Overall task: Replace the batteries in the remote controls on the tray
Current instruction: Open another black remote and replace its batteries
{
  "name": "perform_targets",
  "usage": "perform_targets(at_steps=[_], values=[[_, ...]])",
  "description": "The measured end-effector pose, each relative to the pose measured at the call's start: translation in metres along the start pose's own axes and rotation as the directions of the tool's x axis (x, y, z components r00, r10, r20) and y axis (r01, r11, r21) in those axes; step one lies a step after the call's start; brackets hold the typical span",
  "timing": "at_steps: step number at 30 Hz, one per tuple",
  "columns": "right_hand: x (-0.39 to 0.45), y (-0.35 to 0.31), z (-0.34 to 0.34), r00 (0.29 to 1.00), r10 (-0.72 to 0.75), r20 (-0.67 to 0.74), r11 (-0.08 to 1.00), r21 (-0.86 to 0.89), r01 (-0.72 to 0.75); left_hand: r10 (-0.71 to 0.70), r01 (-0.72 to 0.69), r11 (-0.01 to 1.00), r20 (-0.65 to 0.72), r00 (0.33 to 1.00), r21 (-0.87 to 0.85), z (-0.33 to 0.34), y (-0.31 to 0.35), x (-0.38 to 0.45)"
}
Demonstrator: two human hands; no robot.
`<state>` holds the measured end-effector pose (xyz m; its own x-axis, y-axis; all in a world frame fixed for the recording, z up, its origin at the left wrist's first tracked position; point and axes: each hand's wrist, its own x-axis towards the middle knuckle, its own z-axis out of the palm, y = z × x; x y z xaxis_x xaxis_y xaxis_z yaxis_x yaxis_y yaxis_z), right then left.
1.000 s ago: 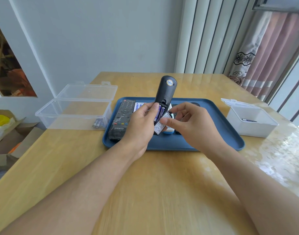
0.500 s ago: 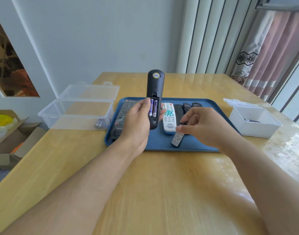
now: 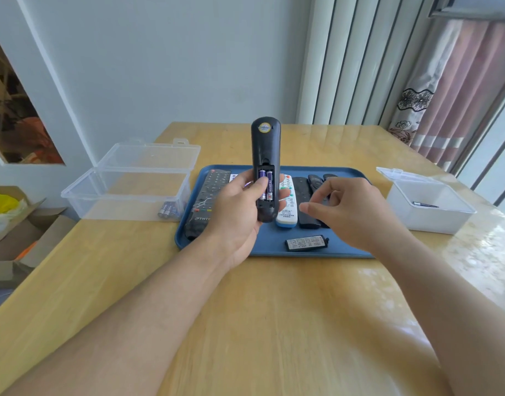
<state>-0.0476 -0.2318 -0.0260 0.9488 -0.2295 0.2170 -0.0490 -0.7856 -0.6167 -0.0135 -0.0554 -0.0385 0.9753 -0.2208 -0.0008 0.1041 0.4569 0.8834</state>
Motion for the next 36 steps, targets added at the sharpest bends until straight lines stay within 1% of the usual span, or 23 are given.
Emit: perform_targets(at_steps=[3, 6, 11, 14, 16, 18, 21, 25, 31, 34, 36], values=[[-0.003, -0.003, 0.005, 0.996, -0.069, -0.059, 0.994, 0.085, 0.074, 0.012, -0.013, 0.999, 0.023, 1.000, 0.042, 0.000, -0.002, 0.000], [-0.005, -0.006, 0.010, 0.981, -0.147, -0.123, 0.977, 0.138, 0.164, 0.023, -0.025, 0.999, 0.047, 0.999, 0.048, 0.001, -0.003, -0.001], [-0.009, -0.011, 0.010, 0.945, -0.238, -0.225, 0.916, 0.271, 0.295, 0.029, -0.033, 0.998, 0.068, 0.997, 0.049, 0.001, -0.002, -0.002], [-0.012, -0.014, 0.011, 0.916, -0.294, -0.272, 0.894, 0.261, 0.364, 0.031, -0.035, 0.998, 0.070, 0.997, 0.052, 0.002, -0.002, -0.003], [-0.012, -0.014, 0.014, 0.891, -0.345, -0.294, 0.893, 0.189, 0.408, 0.009, -0.011, 1.000, 0.067, 0.998, 0.029, 0.003, -0.001, -0.003], [-0.011, -0.012, 0.019, 0.872, -0.396, -0.289, 0.893, 0.102, 0.439, -0.021, 0.023, 0.999, 0.065, 0.998, -0.030, 0.004, -0.001, -0.003], [-0.010, -0.010, 0.025, 0.874, -0.412, -0.258, 0.895, 0.066, 0.442, -0.038, 0.042, 0.996, 0.047, 0.998, -0.078, 0.003, -0.002, -0.003], [-0.010, -0.010, 0.027, 0.872, -0.424, -0.244, 0.894, 0.043, 0.446, -0.032, 0.034, 0.998, 0.044, 0.999, -0.057, 0.003, -0.005, -0.003], [-0.011, -0.010, 0.026, 0.894, -0.411, -0.177, 0.905, 0.042, 0.424, -0.032, 0.033, 0.999, 0.055, 0.998, -0.013, 0.003, -0.007, -0.003], [-0.011, -0.012, 0.026, 0.916, -0.381, -0.126, 0.921, 0.040, 0.388, -0.039, 0.037, 0.999, 0.048, 0.998, 0.026, 0.003, -0.009, -0.003], [-0.011, -0.014, 0.025, 0.930, -0.356, -0.094, 0.929, 0.077, 0.363, -0.045, 0.041, 0.997, 0.064, 0.997, 0.063, 0.003, -0.012, -0.003]])
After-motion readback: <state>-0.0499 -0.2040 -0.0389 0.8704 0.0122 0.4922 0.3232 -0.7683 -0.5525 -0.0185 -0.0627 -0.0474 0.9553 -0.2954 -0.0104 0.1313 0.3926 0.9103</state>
